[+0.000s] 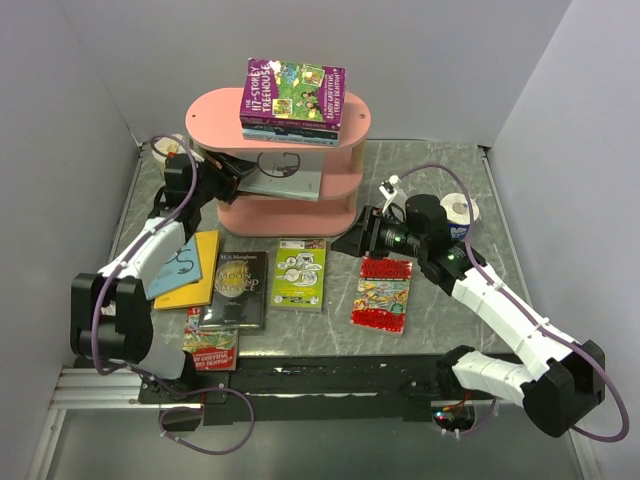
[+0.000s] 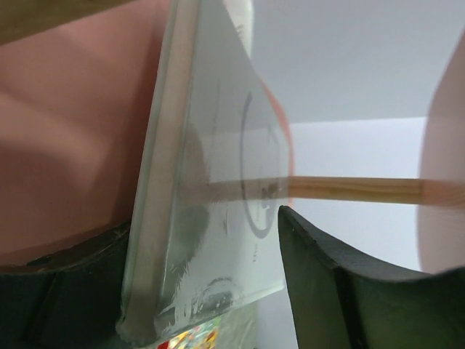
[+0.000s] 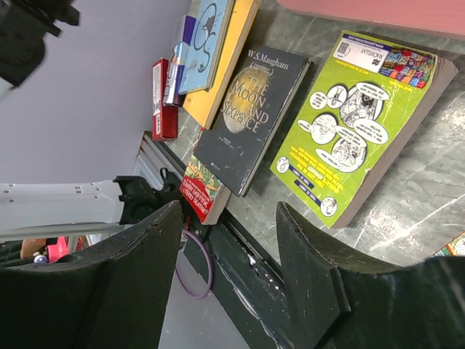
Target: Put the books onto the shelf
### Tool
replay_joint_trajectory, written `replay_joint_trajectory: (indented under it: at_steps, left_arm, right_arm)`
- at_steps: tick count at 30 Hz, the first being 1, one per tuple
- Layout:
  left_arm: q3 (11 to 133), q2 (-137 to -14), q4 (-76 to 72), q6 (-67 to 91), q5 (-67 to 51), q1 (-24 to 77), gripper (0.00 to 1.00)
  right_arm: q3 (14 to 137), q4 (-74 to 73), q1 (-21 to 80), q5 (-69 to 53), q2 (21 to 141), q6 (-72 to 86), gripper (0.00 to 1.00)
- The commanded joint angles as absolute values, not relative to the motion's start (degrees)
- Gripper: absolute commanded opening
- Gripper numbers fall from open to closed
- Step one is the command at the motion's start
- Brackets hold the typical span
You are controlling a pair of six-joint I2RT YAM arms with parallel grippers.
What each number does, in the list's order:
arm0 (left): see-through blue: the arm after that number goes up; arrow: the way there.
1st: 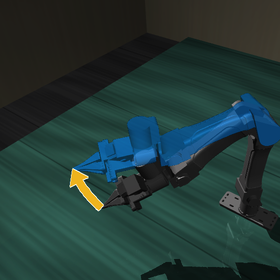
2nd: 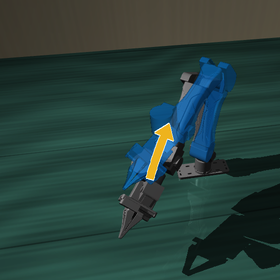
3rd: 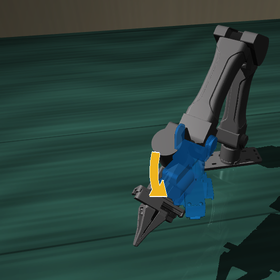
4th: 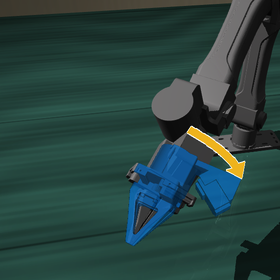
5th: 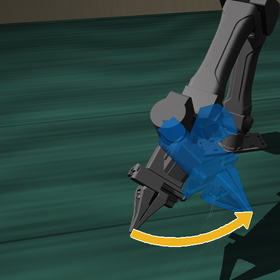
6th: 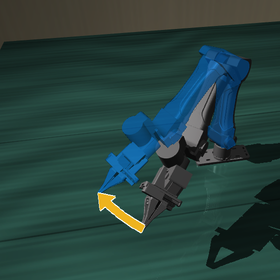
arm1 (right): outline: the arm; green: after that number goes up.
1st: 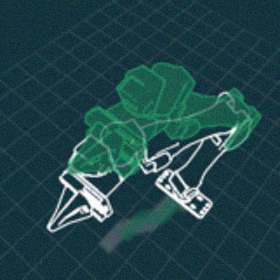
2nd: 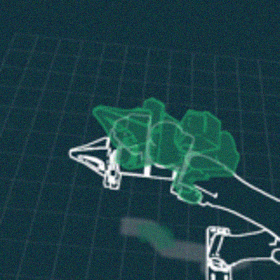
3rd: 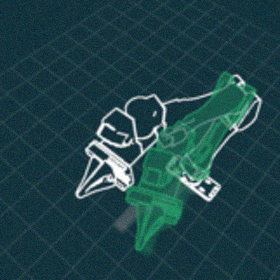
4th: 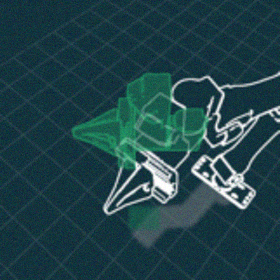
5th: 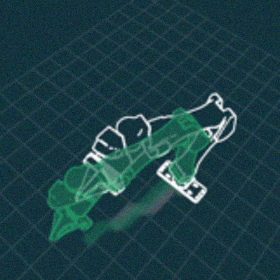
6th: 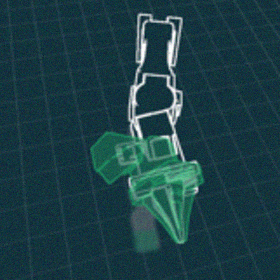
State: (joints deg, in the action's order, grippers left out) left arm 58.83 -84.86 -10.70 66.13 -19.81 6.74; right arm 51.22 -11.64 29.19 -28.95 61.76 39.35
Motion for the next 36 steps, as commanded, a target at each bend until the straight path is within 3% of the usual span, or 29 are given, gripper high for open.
replay_joint_trajectory:
  at_steps: [1,27,36]
  left_arm:
    - [63.4,-84.5,7.4,57.0,-18.2,6.9,0.7]
    - [68.5,-75.6,27.9,42.9,-5.8,2.9,0.71]
    - [57.3,-65.5,24.1,46.0,-10.1,2.9,0.63]
  right_arm:
    - [51.9,-10.4,28.9,-28.0,60.7,38.3,0.62]
    - [50.2,-9.8,29.0,-28.1,61.3,37.5,0.62]
    - [46.6,-7.9,29.1,-28.7,62.0,36.7,0.62]
